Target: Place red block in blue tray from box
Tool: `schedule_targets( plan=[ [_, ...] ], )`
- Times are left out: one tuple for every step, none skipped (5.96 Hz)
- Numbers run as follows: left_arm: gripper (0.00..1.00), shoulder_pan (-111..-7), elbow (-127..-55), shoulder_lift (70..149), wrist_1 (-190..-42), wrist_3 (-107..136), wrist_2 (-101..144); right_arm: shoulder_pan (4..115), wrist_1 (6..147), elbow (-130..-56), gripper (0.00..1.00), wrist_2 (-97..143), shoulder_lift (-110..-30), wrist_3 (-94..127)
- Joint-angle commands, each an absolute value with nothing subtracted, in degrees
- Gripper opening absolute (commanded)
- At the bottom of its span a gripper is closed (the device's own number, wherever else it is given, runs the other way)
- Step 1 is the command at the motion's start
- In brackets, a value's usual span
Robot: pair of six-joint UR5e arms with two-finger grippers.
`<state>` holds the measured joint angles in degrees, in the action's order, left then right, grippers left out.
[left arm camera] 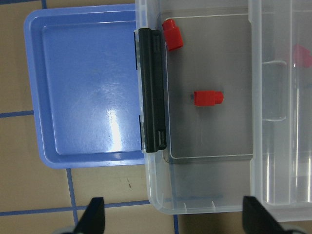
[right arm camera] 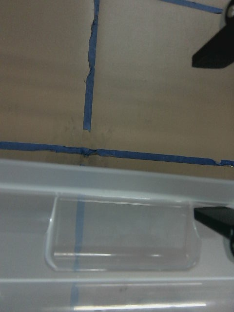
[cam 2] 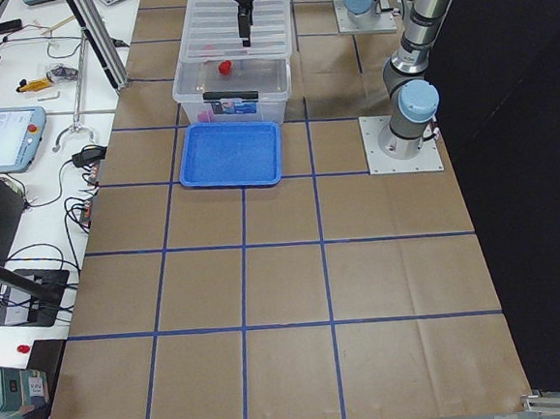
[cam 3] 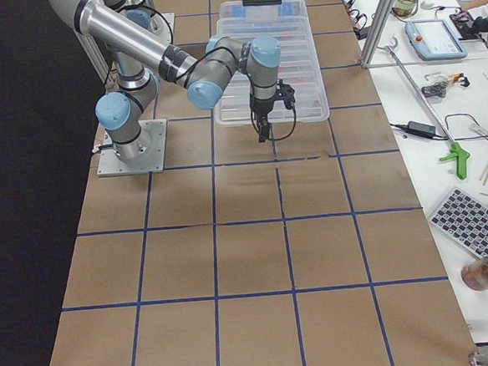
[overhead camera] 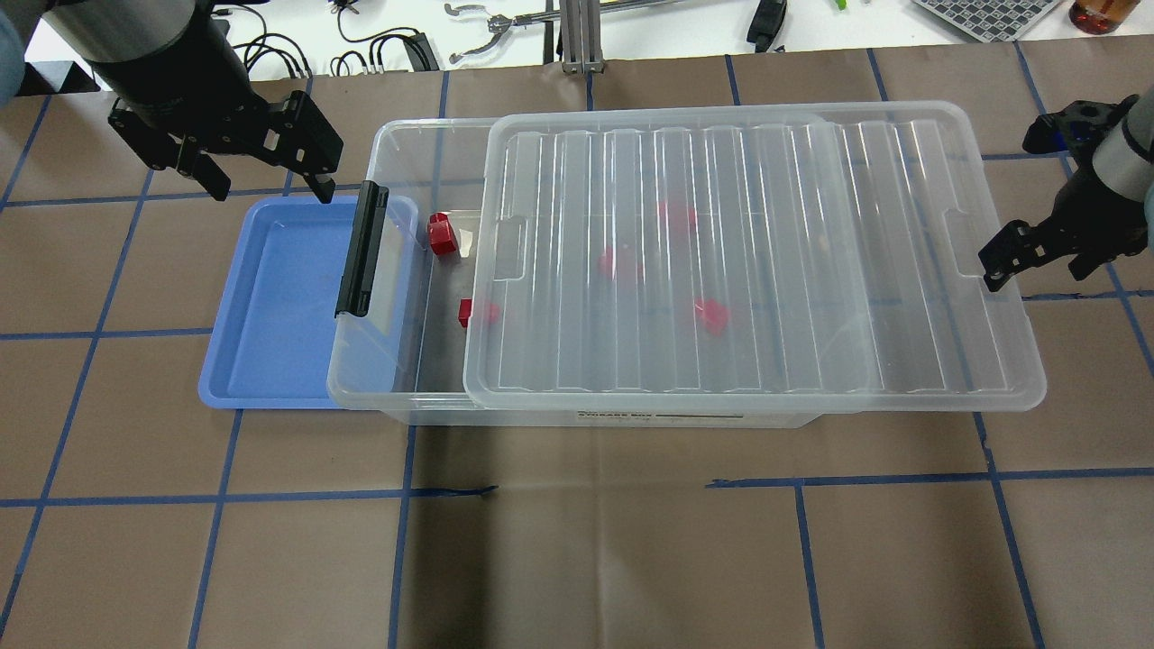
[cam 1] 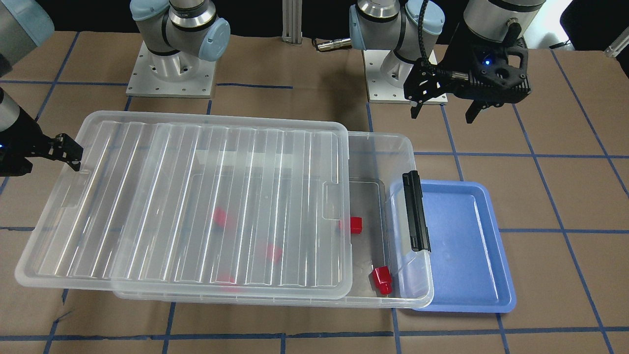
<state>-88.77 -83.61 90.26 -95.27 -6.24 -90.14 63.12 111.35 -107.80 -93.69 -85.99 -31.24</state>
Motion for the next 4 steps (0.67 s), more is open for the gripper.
schedule_targets(
  plan=[
    [0.98,-88.77,-83.50,90.35,-95.27,-7.37,-90.18,61.97,111.71,-107.49,1.00,-94.56,-85.96,-32.43],
    [0.98,-88.68,-83.58,90.44,-95.27,-10.34,-90.61,61.88,113.71,-107.58,1.00,-95.70,-85.96,-33.91],
    [0.98,-88.86,-83.85,90.35,-95.71,-15.94,-90.79,61.70,113.73,-107.49,1.00,-96.58,-85.96,-34.10],
    [0.98,-89.29,-83.15,90.70,-96.15,-22.26,-90.79,60.66,113.73,-107.49,1.00,-96.50,-85.96,-34.28]
  ],
)
